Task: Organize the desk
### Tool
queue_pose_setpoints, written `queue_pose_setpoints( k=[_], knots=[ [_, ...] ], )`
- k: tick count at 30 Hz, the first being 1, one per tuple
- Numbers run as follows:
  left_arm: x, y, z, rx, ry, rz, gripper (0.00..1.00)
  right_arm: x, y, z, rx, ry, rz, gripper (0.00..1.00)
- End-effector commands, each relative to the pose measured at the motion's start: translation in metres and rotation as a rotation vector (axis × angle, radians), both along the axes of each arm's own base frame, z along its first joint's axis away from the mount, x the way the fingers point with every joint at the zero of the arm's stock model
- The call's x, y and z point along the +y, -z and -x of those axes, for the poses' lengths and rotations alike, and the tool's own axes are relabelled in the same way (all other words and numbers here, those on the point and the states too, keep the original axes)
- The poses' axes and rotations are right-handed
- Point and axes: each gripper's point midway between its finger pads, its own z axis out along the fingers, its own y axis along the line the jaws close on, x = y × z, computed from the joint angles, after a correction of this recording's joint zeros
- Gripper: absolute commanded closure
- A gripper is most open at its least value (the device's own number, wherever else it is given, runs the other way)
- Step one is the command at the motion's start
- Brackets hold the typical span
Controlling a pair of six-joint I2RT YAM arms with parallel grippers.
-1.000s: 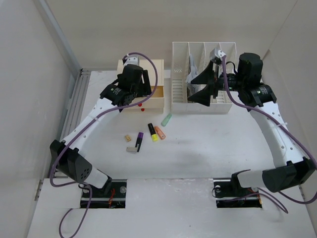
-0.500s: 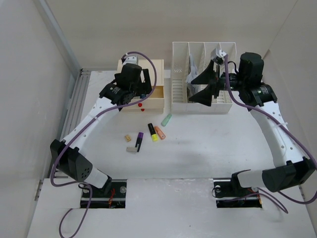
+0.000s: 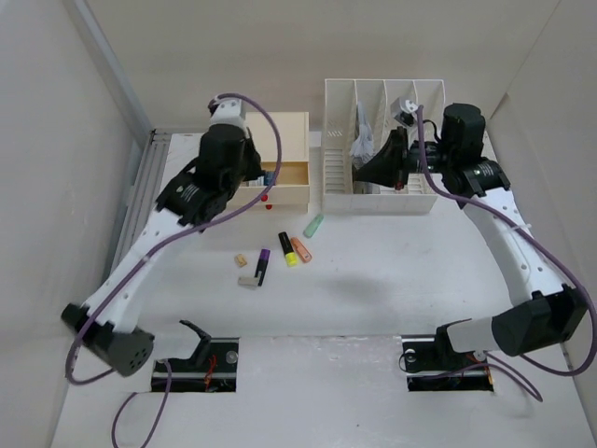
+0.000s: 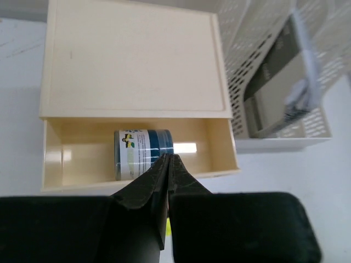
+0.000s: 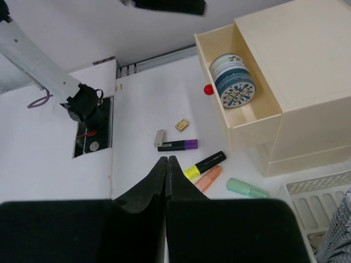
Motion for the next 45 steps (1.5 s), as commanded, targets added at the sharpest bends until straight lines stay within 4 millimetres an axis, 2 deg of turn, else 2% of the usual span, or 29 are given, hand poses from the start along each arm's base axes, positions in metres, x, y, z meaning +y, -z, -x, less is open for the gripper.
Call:
queue_pose_setpoints(
  k=[1,2,3,4,5,6,7,8,9,10,11,12,13,14,16,18,23,26,28,29,32,33,34,37,39,40,42,43,45],
  knots=[
    [0.007,-0.053,0.035,-0.178,0.091,0.103,1.00,0.003,0.002,-0.009,-0.044,-0.041,-0.022,1.00],
    [0.003,-0.026,0.042,-0.149,0.140,0.084,1.00,0.007,0.009,-0.012,-0.041,-0.053,-0.016,1.00],
    [0.000,-0.041,0.058,-0.221,0.212,0.119,1.00,0.015,0.016,-0.013,-0.034,-0.054,-0.001,1.00],
    [-0.001,-0.037,0.063,-0.228,0.233,0.129,1.00,0.022,0.024,-0.011,-0.005,-0.057,0.028,1.00],
    [0.001,-0.033,0.068,-0.237,0.247,0.124,1.00,0.030,0.020,-0.013,-0.090,-0.062,0.059,1.00],
    [0.000,-0.019,0.072,-0.225,0.257,0.121,1.00,0.041,0.037,-0.024,-0.093,-0.033,0.124,1.00],
    [0.007,-0.025,0.081,-0.268,0.263,0.119,1.00,0.065,0.044,-0.010,-0.109,-0.085,0.162,1.00],
    [0.008,-0.026,0.086,-0.286,0.276,0.131,1.00,0.077,0.047,-0.009,-0.126,-0.085,0.194,1.00],
    [0.010,-0.018,0.088,-0.304,0.279,0.127,1.00,0.090,0.064,-0.012,-0.121,-0.084,0.237,1.00],
    [0.017,-0.031,0.100,-0.365,0.277,0.154,0.87,0.107,0.074,-0.010,-0.160,-0.055,0.297,1.00],
    [0.021,-0.034,0.105,-0.398,0.280,0.151,0.72,0.117,0.078,-0.014,-0.202,-0.028,0.324,1.00],
    [0.025,-0.026,0.108,-0.400,0.271,0.150,0.51,0.124,0.084,-0.017,-0.254,-0.009,0.358,1.00],
    [0.033,-0.027,0.110,-0.419,0.235,0.161,0.31,0.127,0.091,-0.027,-0.276,0.054,0.405,1.00],
    [0.041,-0.036,0.119,-0.463,0.222,0.181,0.10,0.138,0.095,-0.025,-0.306,0.055,0.414,1.00],
    [0.048,-0.028,0.120,-0.472,0.198,0.169,0.00,0.146,0.108,-0.030,-0.303,0.069,0.449,1.00],
    [0.054,-0.028,0.124,-0.492,0.175,0.175,0.00,0.152,0.115,-0.036,-0.317,0.104,0.481,1.00],
    [0.057,-0.013,0.120,-0.497,0.161,0.148,0.00,0.166,0.122,-0.068,-0.411,0.301,0.522,1.00],
    [0.055,-0.011,0.120,-0.503,0.175,0.136,0.00,0.168,0.122,-0.090,-0.450,0.421,0.541,1.00],
    [0.053,-0.011,0.120,-0.506,0.189,0.127,0.00,0.167,0.131,-0.106,-0.458,0.485,0.571,1.00],
    [0.053,-0.013,0.123,-0.514,0.198,0.133,0.00,0.173,0.125,-0.109,-0.475,0.508,0.551,1.00],
    [0.057,-0.018,0.129,-0.533,0.196,0.142,0.00,0.173,0.126,-0.122,-0.487,0.596,0.561,1.00],
    [0.056,-0.012,0.128,-0.522,0.197,0.137,0.00,0.175,0.119,-0.129,-0.497,0.626,0.547,1.00],
    [0.059,-0.016,0.131,-0.537,0.196,0.145,0.00,0.173,0.123,-0.135,-0.499,0.659,0.564,1.00],
    [0.061,-0.015,0.135,-0.539,0.194,0.156,0.00,0.176,0.117,-0.147,-0.514,0.716,0.547,1.00],
    [0.065,-0.020,0.140,-0.559,0.181,0.175,0.00,0.173,0.113,-0.152,-0.518,0.752,0.552,1.00],
    [0.065,-0.018,0.140,-0.551,0.181,0.171,0.00,0.173,0.104,-0.154,-0.523,0.769,0.538,1.00],
    [0.069,-0.023,0.144,-0.568,0.169,0.188,0.00,0.172,0.107,-0.159,-0.525,0.796,0.545,1.00],
    [0.070,-0.019,0.142,-0.560,0.161,0.183,0.00,0.172,0.098,-0.161,-0.530,0.813,0.532,1.00],
    [0.070,-0.014,0.143,-0.549,0.160,0.187,0.00,0.173,0.110,-0.166,-0.526,0.826,0.559,1.00]
  ],
)
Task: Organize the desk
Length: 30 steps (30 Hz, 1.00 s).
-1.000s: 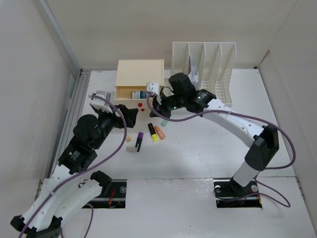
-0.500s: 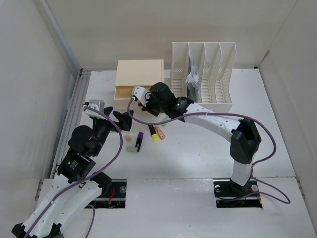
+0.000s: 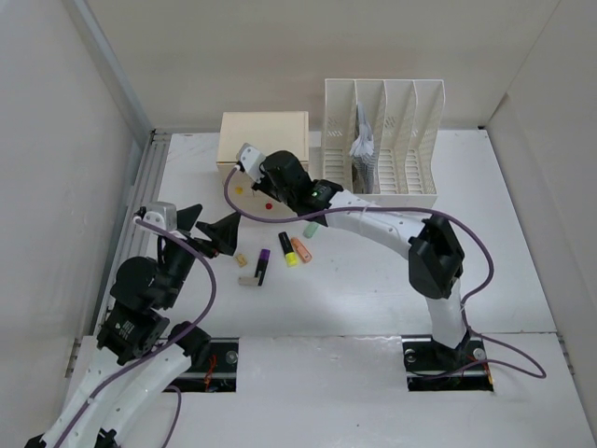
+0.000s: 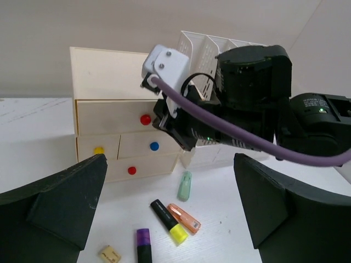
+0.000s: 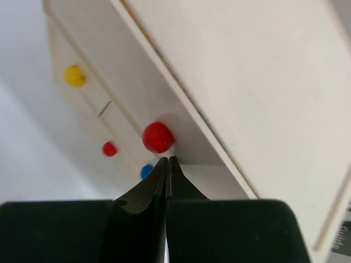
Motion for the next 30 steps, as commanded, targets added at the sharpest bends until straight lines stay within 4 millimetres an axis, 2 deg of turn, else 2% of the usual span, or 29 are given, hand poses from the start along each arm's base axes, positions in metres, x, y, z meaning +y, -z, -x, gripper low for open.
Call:
queue_pose_setpoints(
  k=[1,3,4,5,6,9,10,11,12,13,14,15,16,17,18,19,20,21,22,23,24,25,26,27,28,29,30],
  knots=[
    [0.003,-0.005,0.003,-0.025,-0.007,0.039,0.00,-0.015,-0.060,-0.037,-0.167,0.155,-0.100,1.00],
    [0.004,-0.005,0.002,-0.024,-0.016,0.040,0.00,-0.014,-0.052,-0.041,-0.163,0.165,-0.087,1.00],
    [0.004,-0.002,0.002,-0.017,-0.016,0.035,0.00,-0.015,-0.056,-0.042,-0.171,0.177,-0.092,1.00],
    [0.005,-0.004,0.004,-0.024,-0.016,0.040,0.00,-0.015,-0.051,-0.043,-0.168,0.185,-0.082,1.00],
    [0.006,-0.004,0.004,-0.024,-0.016,0.040,0.00,-0.014,-0.058,-0.045,-0.184,0.182,-0.090,1.00],
    [0.004,0.002,0.003,-0.006,-0.015,0.039,0.00,-0.014,-0.052,-0.046,-0.179,0.185,-0.080,1.00],
    [0.004,0.002,0.003,-0.006,-0.015,0.039,0.00,-0.008,-0.060,-0.038,-0.170,0.124,-0.106,1.00],
    [0.004,0.002,0.003,-0.006,-0.015,0.039,0.00,-0.002,-0.060,-0.029,-0.143,0.057,-0.110,1.00],
    [0.004,0.002,0.003,-0.006,-0.015,0.039,0.00,-0.001,-0.048,-0.015,-0.089,-0.007,-0.081,1.00],
    [0.006,0.000,0.005,-0.015,-0.015,0.044,0.00,0.000,-0.064,0.002,-0.069,-0.085,-0.106,1.00],
    [0.007,0.004,0.003,-0.007,-0.025,0.041,0.00,0.018,-0.066,0.028,-0.003,-0.256,-0.136,0.93],
    [0.007,0.004,0.003,-0.006,-0.025,0.041,0.00,0.014,-0.057,0.044,0.057,-0.306,-0.111,0.66],
    [0.007,0.004,0.003,-0.006,-0.025,0.041,0.00,0.010,-0.060,0.061,0.088,-0.358,-0.116,0.44],
    [0.009,0.006,0.002,0.002,-0.039,0.038,0.00,0.013,-0.057,0.080,0.137,-0.444,-0.127,0.24],
    [0.011,0.007,0.001,0.003,-0.051,0.039,0.00,0.010,-0.053,0.089,0.160,-0.466,-0.124,0.10],
    [0.011,0.007,0.001,0.003,-0.051,0.039,0.01,0.004,-0.032,0.099,0.202,-0.487,-0.095,0.10],
    [0.014,0.012,-0.002,0.018,-0.079,0.046,0.05,-0.002,-0.031,0.107,0.210,-0.499,-0.096,0.10],
    [0.016,0.012,-0.003,0.024,-0.092,0.062,0.09,-0.008,-0.023,0.109,0.223,-0.487,-0.081,0.11],
    [0.017,0.023,-0.011,0.074,-0.131,0.095,0.27,-0.016,-0.014,0.111,0.219,-0.467,-0.071,0.19],
    [0.017,0.023,-0.011,0.075,-0.131,0.096,0.27,-0.021,-0.004,0.108,0.234,-0.449,-0.070,0.25],
    [0.017,0.034,-0.016,0.113,-0.147,0.101,0.42,-0.028,-0.016,0.108,0.216,-0.437,-0.097,0.34],
    [0.009,0.051,-0.023,0.184,-0.148,0.122,0.45,-0.041,-0.034,0.100,0.201,-0.404,-0.157,0.67],
    [0.008,0.056,-0.027,0.212,-0.158,0.142,0.45,-0.047,-0.031,0.093,0.215,-0.372,-0.176,0.83],
    [0.002,0.064,-0.030,0.249,-0.146,0.161,0.45,-0.056,-0.052,0.090,0.184,-0.351,-0.220,0.91],
    [-0.007,0.073,-0.035,0.284,-0.121,0.179,0.47,-0.070,-0.065,0.078,0.163,-0.312,-0.245,0.98],
    [-0.015,0.074,-0.037,0.306,-0.099,0.240,0.47,-0.079,-0.074,0.074,0.152,-0.290,-0.263,1.00],
    [-0.020,0.077,-0.039,0.316,-0.082,0.271,0.47,-0.085,-0.091,0.070,0.132,-0.276,-0.307,1.00]
  ],
)
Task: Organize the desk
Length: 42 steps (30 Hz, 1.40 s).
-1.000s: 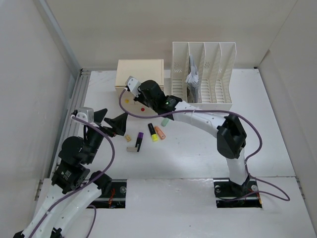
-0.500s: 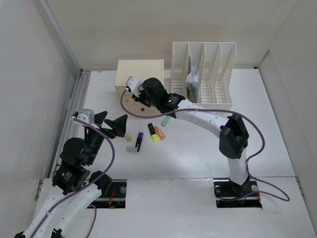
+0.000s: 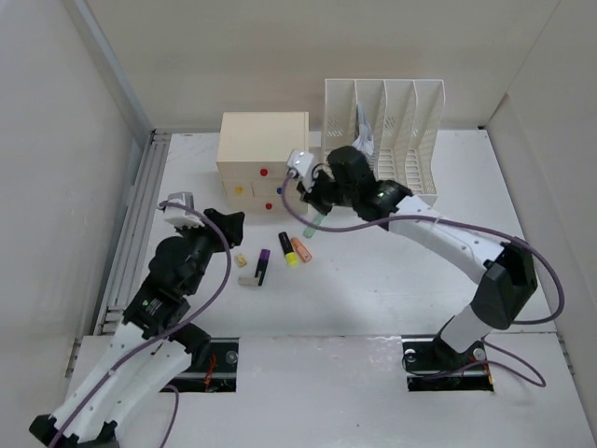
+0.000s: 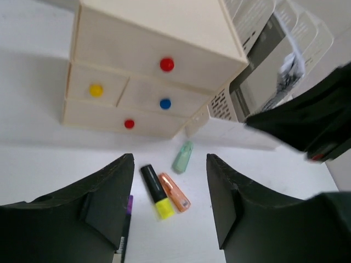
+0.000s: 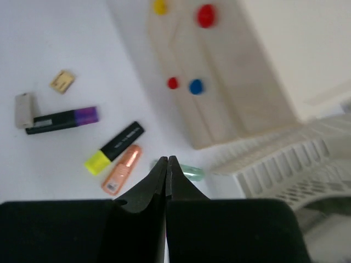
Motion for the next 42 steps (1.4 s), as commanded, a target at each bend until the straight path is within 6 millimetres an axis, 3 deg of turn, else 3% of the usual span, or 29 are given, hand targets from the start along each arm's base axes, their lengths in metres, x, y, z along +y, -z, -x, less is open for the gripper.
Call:
queue_pose_setpoints(
  k=[1,3,8,11,15,16,17,18,19,22,23,28,32,33,42],
  knots=[
    [-0.024,0.005,-0.009,0.023,0.050,0.210,0.49,-0.028,-0.093,-0.015,-0.106,0.072,-0.227,1.00],
    [-0.034,0.013,-0.018,0.051,0.064,0.283,0.50,-0.045,-0.111,-0.020,-0.129,0.099,-0.275,0.97],
    [-0.043,0.041,-0.041,0.096,0.070,0.399,0.53,-0.077,-0.138,-0.005,-0.106,0.076,-0.395,0.90],
    [-0.029,0.053,-0.054,0.093,0.027,0.514,0.51,-0.091,-0.149,0.001,-0.082,0.044,-0.444,0.90],
    [-0.012,0.062,-0.073,0.093,-0.025,0.549,0.51,-0.095,-0.158,0.013,-0.080,0.020,-0.470,0.91],
    [-0.005,0.079,-0.081,0.140,-0.063,0.546,0.51,-0.095,-0.158,0.013,-0.080,0.020,-0.470,0.93],
    [-0.002,0.081,-0.085,0.141,-0.070,0.547,0.51,-0.095,-0.164,0.017,-0.094,0.006,-0.480,0.94],
    [0.000,0.074,-0.091,0.111,-0.066,0.555,0.51,-0.095,-0.164,0.017,-0.094,0.006,-0.480,0.94],
    [0.004,0.080,-0.097,0.120,-0.083,0.553,0.51,-0.097,-0.168,0.020,-0.105,0.003,-0.486,0.94],
    [0.016,0.072,-0.110,0.078,-0.103,0.552,0.51,-0.097,-0.167,0.024,-0.095,-0.003,-0.491,0.94],
    [0.025,0.084,-0.117,0.110,-0.129,0.548,0.52,-0.100,-0.167,0.021,-0.097,0.007,-0.490,0.94],
    [0.042,0.091,-0.132,0.121,-0.137,0.603,0.53,-0.099,-0.169,0.022,-0.095,-0.001,-0.499,0.94],
    [0.049,0.088,-0.139,0.093,-0.138,0.628,0.53,-0.098,-0.169,0.023,-0.087,0.002,-0.503,0.94],
    [0.049,0.095,-0.140,0.112,-0.144,0.627,0.53,-0.098,-0.169,0.023,-0.087,0.002,-0.503,0.94],
    [0.032,0.093,-0.163,0.117,-0.096,0.636,0.56,-0.103,-0.169,0.019,-0.082,0.015,-0.507,0.94]
  ],
)
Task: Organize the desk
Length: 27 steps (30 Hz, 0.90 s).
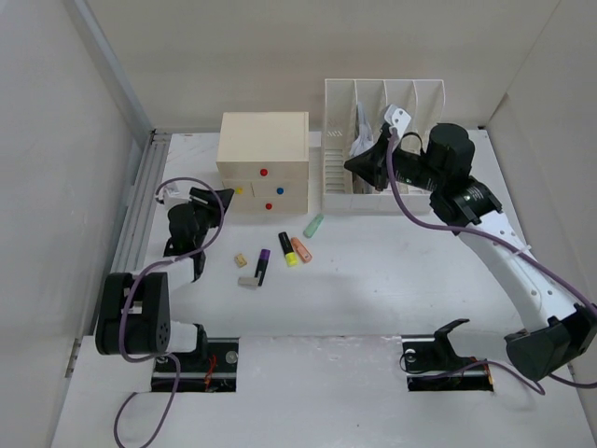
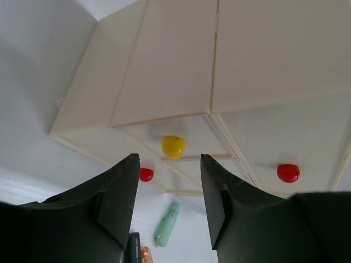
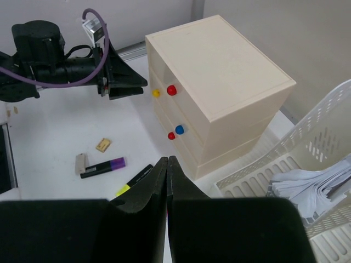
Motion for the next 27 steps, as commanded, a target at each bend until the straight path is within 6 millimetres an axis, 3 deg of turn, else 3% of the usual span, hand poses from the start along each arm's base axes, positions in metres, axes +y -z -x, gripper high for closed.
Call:
queue_pose_setpoints(
  k=[1,8,17,22,25,27],
  knots=[
    [-0.013,-0.041,-0.019,-0.131,0.036,0.013,0.56,-0.002,-0.021,0.006,-0.058,-0.015,-0.045,0.94],
    [-0.022,-0.044,-0.036,-0.138,0.055,0.015,0.57,-0.005,-0.021,0.003,-0.059,-0.006,-0.044,0.94],
    [-0.026,-0.029,-0.039,-0.112,0.064,0.015,0.66,-0.004,-0.015,-0.003,-0.042,0.004,-0.036,0.94],
    [-0.030,-0.022,-0.038,-0.106,0.073,0.015,0.86,-0.004,-0.015,-0.003,-0.042,0.004,-0.036,0.94],
    [-0.030,-0.017,-0.035,-0.099,0.073,0.014,0.91,-0.004,-0.015,-0.003,-0.042,0.004,-0.036,0.94],
    [-0.030,-0.026,-0.031,-0.120,0.073,0.015,0.92,-0.004,-0.015,-0.003,-0.042,0.004,-0.036,0.94]
  ],
)
